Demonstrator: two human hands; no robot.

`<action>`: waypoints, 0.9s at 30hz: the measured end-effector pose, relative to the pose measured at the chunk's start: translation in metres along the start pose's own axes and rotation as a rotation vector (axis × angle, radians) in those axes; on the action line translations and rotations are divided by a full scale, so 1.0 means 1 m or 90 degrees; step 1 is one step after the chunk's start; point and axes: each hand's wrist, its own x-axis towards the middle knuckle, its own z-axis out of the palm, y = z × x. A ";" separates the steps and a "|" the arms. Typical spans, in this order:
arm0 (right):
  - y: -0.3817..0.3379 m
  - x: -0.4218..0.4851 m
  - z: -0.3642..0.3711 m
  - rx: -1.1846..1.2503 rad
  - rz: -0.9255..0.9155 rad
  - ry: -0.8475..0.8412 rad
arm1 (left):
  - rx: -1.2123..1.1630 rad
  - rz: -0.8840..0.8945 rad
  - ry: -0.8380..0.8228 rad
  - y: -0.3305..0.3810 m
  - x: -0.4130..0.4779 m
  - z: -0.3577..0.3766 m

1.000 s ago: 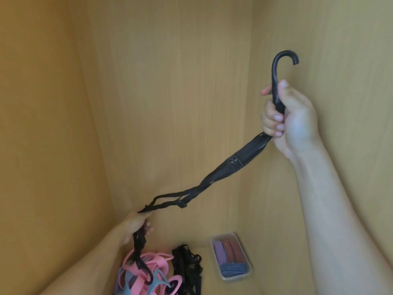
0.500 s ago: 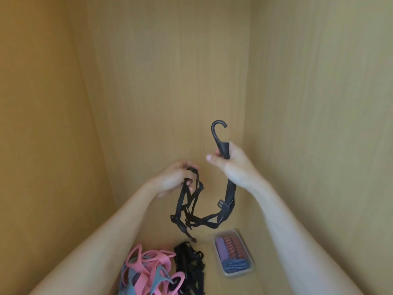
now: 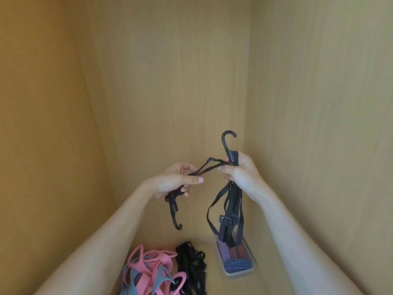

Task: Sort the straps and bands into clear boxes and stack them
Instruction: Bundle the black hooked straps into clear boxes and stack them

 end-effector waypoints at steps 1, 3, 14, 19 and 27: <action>-0.001 0.001 -0.005 0.024 0.001 0.025 | 0.000 -0.010 0.001 -0.005 -0.002 -0.002; 0.000 0.002 -0.014 0.057 0.007 0.064 | -0.031 -0.023 -0.008 -0.012 -0.006 -0.008; 0.017 0.001 -0.036 0.070 0.078 0.103 | -0.121 -0.018 0.033 -0.015 -0.021 -0.034; 0.021 0.000 -0.037 0.089 0.096 0.141 | -0.135 -0.030 -0.003 -0.018 -0.026 -0.032; 0.034 -0.013 -0.035 0.160 0.128 0.120 | 0.075 -0.059 0.138 -0.030 -0.016 -0.028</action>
